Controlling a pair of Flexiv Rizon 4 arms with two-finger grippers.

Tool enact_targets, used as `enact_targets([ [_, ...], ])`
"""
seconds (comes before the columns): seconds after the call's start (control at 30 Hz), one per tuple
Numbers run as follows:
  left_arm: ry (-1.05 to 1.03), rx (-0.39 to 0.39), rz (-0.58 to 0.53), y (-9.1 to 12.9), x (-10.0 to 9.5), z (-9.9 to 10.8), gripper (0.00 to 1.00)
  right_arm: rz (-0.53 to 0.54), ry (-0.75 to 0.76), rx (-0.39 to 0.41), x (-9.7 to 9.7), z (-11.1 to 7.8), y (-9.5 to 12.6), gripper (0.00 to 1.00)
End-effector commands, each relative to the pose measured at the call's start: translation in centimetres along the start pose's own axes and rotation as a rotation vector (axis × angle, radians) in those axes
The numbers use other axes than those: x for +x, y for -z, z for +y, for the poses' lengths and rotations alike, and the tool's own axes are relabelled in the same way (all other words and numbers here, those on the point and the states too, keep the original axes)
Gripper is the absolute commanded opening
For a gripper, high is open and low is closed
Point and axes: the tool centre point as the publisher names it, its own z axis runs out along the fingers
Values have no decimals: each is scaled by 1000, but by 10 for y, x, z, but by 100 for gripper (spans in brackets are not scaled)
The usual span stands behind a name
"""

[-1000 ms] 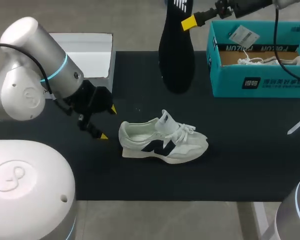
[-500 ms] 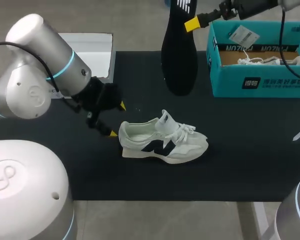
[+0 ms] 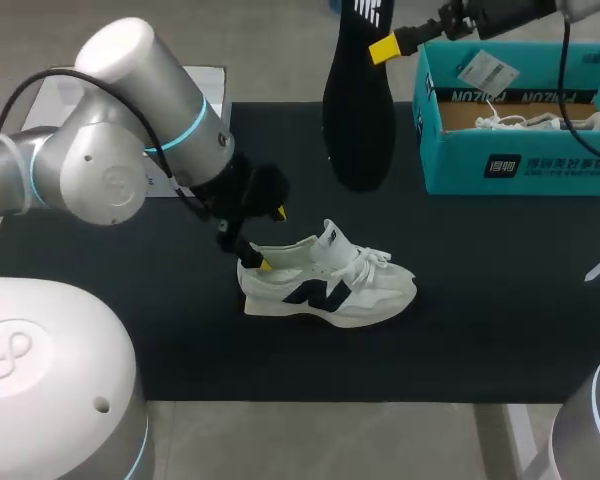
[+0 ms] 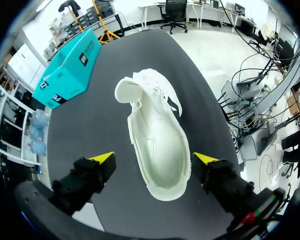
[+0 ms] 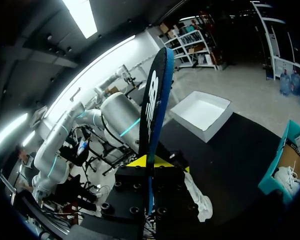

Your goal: Take the shoe out of the shoebox, open the shoe tongue, remove and reinsert the insole, then place the shoe into the shoebox

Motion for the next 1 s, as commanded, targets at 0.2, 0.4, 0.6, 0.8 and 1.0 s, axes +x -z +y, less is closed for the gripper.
enact_targets([
  [0.2, 24, -131, 38, -51, -31, 3, 100, -1, -1, 2, 0, 1, -1, 0],
  [0.4, 34, -116, 86, -63, -29, 9, 0, -1, -1, 2, 0, 1, -1, 0],
  [0.6, 17, -103, 109, -59, -23, 10, 0, -1, -1, 2, 0, 1, -1, 0],
  [0.8, 4, -95, 115, -55, -21, 11, 0, -1, -1, 2, 0, 1, -1, 0],
  [1.0, -25, -88, 124, -55, -19, 11, 0, -1, -1, 2, 0, 1, -1, 0],
])
